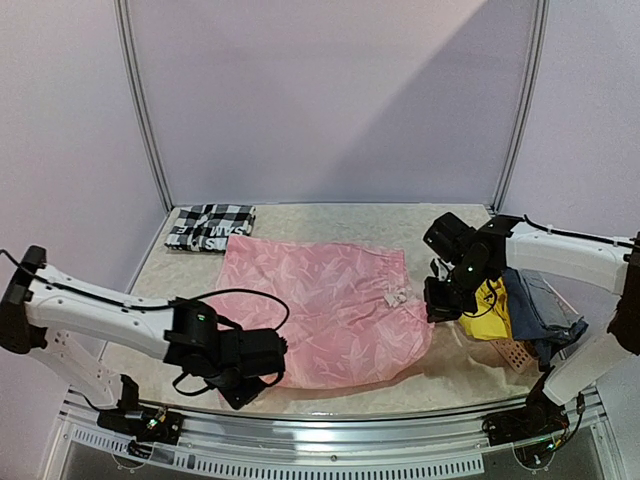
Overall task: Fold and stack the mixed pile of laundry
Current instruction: Adjust the flattened shorts at the center of the board.
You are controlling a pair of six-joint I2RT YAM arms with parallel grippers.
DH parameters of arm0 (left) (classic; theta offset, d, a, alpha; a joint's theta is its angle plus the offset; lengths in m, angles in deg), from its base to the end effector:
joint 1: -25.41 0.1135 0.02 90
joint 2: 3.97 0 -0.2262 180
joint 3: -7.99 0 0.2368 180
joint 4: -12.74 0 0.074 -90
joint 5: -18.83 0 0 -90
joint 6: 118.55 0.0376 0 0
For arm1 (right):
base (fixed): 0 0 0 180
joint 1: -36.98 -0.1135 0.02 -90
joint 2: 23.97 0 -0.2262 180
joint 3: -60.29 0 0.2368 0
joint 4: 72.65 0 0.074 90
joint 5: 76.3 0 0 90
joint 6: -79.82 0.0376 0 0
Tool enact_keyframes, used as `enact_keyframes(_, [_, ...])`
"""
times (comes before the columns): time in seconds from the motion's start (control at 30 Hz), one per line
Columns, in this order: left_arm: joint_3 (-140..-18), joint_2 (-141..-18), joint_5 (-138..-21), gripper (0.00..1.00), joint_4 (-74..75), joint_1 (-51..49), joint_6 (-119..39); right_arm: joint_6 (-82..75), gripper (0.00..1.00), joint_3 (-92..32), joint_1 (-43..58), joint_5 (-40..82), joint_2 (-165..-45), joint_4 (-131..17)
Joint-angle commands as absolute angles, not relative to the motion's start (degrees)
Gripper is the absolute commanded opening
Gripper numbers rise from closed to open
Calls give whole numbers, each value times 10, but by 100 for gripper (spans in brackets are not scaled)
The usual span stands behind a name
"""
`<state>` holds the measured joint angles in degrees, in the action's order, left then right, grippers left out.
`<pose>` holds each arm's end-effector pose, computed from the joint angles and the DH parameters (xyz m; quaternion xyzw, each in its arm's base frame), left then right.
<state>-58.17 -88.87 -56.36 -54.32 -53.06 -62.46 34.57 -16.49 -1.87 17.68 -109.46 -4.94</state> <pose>0.0558 -0.2256 0.1527 0.3713 0.9188 0.0415 0.1272 0.2028 0.1667 0.1947 0.0470 0.9913 0.1045 0.0651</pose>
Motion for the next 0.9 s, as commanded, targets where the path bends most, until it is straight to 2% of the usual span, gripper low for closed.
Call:
enact_keyframes(0.0, [-592, -801, -634, 0, -652, -533, -661, 365, 0, -177, -4, 148, -1062, 14])
enact_keyframes(0.2, [-562, -746, -707, 0, -680, -514, -676, 371, 0, -170, -1, 156, -1056, 17])
enact_keyframes(0.53, [-563, -771, -752, 0, -668, -470, -658, 364, 0, -154, 0, 174, -1074, 8])
enact_keyframes(0.87, [-600, -790, -734, 1, -639, -481, -639, 368, 0, -123, -1, 193, -1047, -4])
